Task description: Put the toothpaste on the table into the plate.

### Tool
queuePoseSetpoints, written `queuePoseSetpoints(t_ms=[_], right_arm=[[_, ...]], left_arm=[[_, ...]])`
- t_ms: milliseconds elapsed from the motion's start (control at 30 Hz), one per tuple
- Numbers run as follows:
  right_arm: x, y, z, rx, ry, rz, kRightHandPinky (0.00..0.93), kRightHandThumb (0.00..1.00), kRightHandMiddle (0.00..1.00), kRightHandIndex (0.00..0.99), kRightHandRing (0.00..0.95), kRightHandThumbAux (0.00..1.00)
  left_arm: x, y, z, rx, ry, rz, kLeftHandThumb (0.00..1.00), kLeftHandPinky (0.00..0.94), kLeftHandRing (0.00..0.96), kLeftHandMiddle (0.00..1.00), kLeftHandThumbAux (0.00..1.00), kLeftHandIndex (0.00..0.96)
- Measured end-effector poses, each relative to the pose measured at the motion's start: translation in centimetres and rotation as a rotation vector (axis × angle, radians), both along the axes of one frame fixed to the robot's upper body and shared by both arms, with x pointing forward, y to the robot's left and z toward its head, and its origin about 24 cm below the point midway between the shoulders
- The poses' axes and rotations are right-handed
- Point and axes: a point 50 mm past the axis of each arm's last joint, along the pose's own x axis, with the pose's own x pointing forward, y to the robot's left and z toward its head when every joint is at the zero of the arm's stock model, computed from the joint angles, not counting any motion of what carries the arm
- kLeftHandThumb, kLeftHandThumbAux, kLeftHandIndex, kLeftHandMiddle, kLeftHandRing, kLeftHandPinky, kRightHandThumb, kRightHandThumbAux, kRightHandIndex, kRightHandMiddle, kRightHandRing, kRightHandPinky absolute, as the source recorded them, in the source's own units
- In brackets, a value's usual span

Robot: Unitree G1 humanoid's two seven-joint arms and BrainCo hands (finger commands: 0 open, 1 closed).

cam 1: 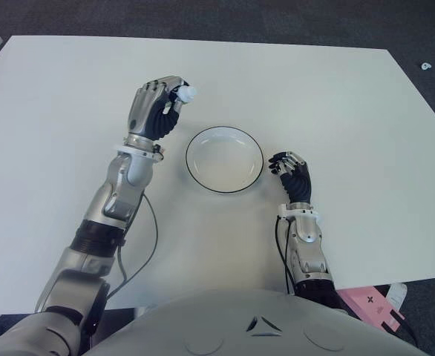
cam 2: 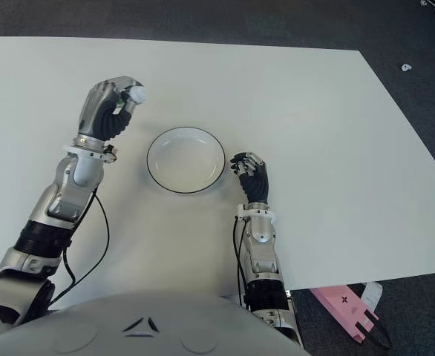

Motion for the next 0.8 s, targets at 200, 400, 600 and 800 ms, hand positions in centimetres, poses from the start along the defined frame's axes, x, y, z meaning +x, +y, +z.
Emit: queuePoseSetpoints(t_ms=[200, 400, 600, 800], right_arm=[[0.1, 0.0, 0.0, -0.006, 0.000, -0.002, 0.489, 0.705, 0.499, 0.429, 0.495, 0.731], [0.2, 0.1, 0.0, -0.008, -0.001, -0.001, 0.482, 0.706, 0.497, 0.428, 0.492, 0.731], [0.2, 0.0, 0.0, -0.010, -0.001, -0.009, 0.476, 0.706, 0.495, 0.428, 0.488, 0.731], [0.3, 0.0, 0.0, -0.013, 0.001, -0.021, 0.485, 0.705, 0.493, 0.428, 0.488, 0.731]], left_arm=[[0.6, -1.5, 0.0, 0.043, 0.009, -0.100, 0.858, 0.880, 0.906, 0.544, 0.663, 0.414], [1.0, -2.7, -0.2, 0.081, 0.024, -0.173, 0.856, 0.874, 0.892, 0.545, 0.665, 0.409], [1.1, -4.1, -0.7, 0.122, 0.080, -0.252, 0.854, 0.868, 0.883, 0.546, 0.667, 0.403], [1.2, -5.6, -2.8, 0.146, 0.180, -0.306, 0.853, 0.865, 0.881, 0.546, 0.667, 0.401]])
